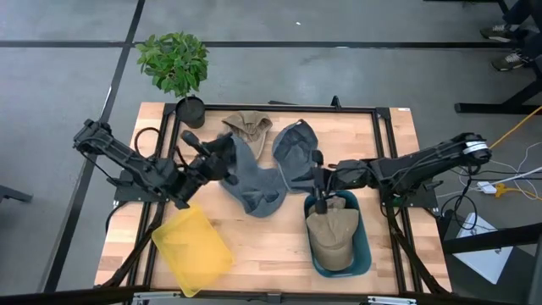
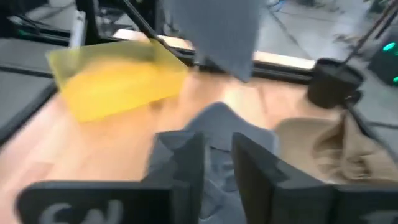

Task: Pick & Place hat
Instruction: Put the left gray cap into the yellow bin

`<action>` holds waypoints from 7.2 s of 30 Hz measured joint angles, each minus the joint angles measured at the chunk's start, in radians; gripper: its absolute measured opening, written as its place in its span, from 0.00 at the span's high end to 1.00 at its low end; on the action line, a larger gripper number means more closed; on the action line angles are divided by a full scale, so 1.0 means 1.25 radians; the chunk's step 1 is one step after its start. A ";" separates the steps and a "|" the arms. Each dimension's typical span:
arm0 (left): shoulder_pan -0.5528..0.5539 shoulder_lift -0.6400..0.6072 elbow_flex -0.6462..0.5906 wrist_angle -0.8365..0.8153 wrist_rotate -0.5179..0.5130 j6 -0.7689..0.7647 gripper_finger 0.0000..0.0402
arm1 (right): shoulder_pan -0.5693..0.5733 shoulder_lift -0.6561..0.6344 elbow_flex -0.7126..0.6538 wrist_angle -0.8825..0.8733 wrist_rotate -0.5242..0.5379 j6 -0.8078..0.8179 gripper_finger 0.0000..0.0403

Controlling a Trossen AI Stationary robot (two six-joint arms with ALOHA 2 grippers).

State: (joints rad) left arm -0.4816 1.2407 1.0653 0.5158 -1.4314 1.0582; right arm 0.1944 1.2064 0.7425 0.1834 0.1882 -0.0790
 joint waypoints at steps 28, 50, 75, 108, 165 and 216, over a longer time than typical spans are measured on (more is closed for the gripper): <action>-0.015 0.004 -0.002 -0.106 0.454 0.206 0.97 | -0.028 0.064 0.022 0.355 -0.076 0.182 0.27; 0.010 0.005 -0.002 -0.123 0.541 0.199 0.97 | -0.030 0.259 0.250 0.332 -0.175 0.096 0.33; -0.029 -0.024 -0.002 -0.213 0.327 -0.124 0.67 | -0.030 0.256 0.251 0.157 0.076 0.023 0.98; 0.215 -0.069 -0.002 -0.621 0.723 -1.121 0.51 | -0.030 0.260 0.250 0.045 0.364 0.015 0.98; -0.068 -0.227 -0.002 -0.900 0.680 -1.255 0.99 | 0.022 0.165 0.250 -0.151 0.077 0.058 0.38; -0.640 0.071 -0.002 -1.063 0.376 -2.017 0.99 | 0.025 0.121 0.250 -0.247 0.149 0.183 0.41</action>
State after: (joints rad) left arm -1.2819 1.3293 1.0630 -0.8127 -0.9615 -1.4626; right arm 0.2260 1.3582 1.0550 -0.1249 0.3740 0.1497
